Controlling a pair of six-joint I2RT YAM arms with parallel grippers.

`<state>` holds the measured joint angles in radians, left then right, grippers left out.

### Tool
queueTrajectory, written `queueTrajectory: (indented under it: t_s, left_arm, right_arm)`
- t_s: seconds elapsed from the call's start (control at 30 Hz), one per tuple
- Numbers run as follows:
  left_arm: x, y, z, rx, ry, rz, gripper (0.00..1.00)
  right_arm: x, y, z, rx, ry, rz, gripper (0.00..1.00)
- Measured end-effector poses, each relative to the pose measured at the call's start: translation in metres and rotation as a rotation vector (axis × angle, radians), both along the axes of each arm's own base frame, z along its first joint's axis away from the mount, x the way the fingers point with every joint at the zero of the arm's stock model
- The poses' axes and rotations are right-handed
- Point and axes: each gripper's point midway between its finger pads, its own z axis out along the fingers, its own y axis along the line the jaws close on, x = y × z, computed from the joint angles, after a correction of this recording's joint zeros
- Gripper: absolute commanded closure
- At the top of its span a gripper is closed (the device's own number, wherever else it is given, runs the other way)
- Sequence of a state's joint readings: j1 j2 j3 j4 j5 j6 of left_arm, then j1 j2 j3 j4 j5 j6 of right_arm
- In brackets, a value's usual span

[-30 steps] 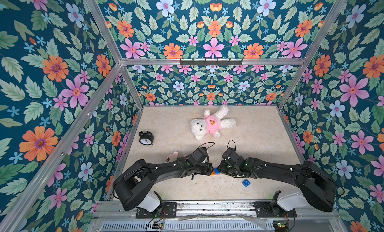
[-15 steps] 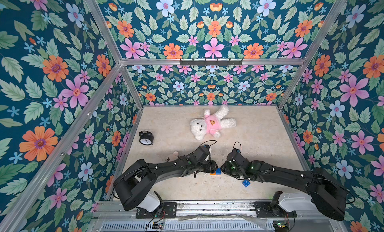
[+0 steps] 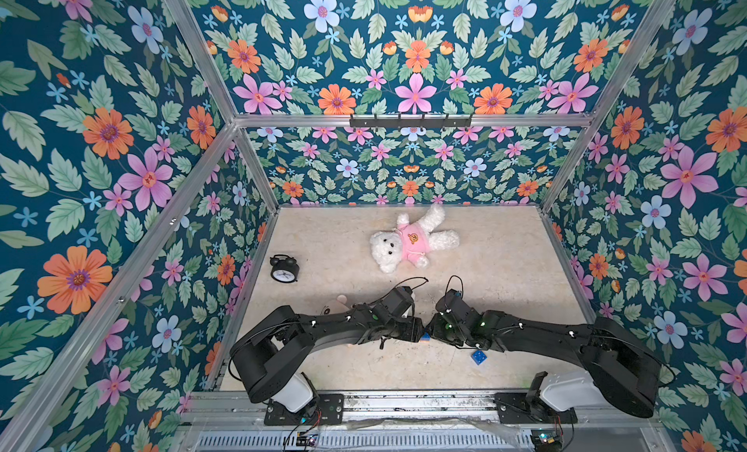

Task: Assemble the number 5 with lego
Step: Assemble the lego brick with the lego brick.

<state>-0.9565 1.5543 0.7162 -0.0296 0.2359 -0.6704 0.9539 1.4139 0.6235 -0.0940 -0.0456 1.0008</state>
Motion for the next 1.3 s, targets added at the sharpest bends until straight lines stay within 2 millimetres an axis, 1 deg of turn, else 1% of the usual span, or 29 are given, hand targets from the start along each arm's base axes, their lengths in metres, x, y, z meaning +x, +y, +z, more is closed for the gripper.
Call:
queueTrajectory:
  t_s: [0.33,0.6,0.77,0.83,0.87,0.97,1.0,1.07,1.17,1.23,1.3]
  left_arm:
    - [0.002,-0.001,-0.007,0.03,-0.027,0.007,0.38]
    - [0.003,-0.002,-0.007,0.033,-0.055,0.016,0.39]
    - [0.004,-0.004,-0.001,0.04,-0.066,0.006,0.34]
    - [0.005,-0.003,0.004,0.063,-0.076,0.0,0.3]
    - [0.007,-0.003,0.008,0.064,-0.083,-0.001,0.29]
    - [0.015,-0.009,0.026,0.054,-0.13,-0.002,0.26]
    - [0.019,-0.011,0.032,0.047,-0.145,0.004,0.25]
    - [0.024,-0.013,0.043,0.034,-0.177,0.007,0.25]
    - [0.028,-0.012,0.055,0.019,-0.217,0.019,0.25]
    - [0.028,-0.005,0.059,0.013,-0.24,0.034,0.25]
    - [0.027,0.003,0.061,0.007,-0.26,0.049,0.24]
  right_arm:
    - [0.0,-0.003,-0.01,-0.018,-0.002,-0.003,0.67]
    - [0.002,0.0,-0.003,-0.017,-0.009,-0.003,0.67]
    - [0.004,-0.002,0.009,-0.042,-0.018,0.005,0.63]
    - [0.009,-0.001,0.022,-0.033,-0.048,-0.005,0.61]
    - [0.012,0.0,0.029,-0.027,-0.068,-0.011,0.6]
    - [0.023,-0.004,0.047,-0.02,-0.123,-0.045,0.59]
    - [0.026,-0.008,0.051,-0.025,-0.137,-0.057,0.59]
    - [0.03,-0.02,0.053,-0.047,-0.152,-0.086,0.59]
    - [0.036,-0.053,0.041,-0.104,-0.148,-0.145,0.56]
    - [0.035,-0.077,0.031,-0.167,-0.127,-0.17,0.53]
    - [0.033,-0.088,0.03,-0.202,-0.126,-0.162,0.48]
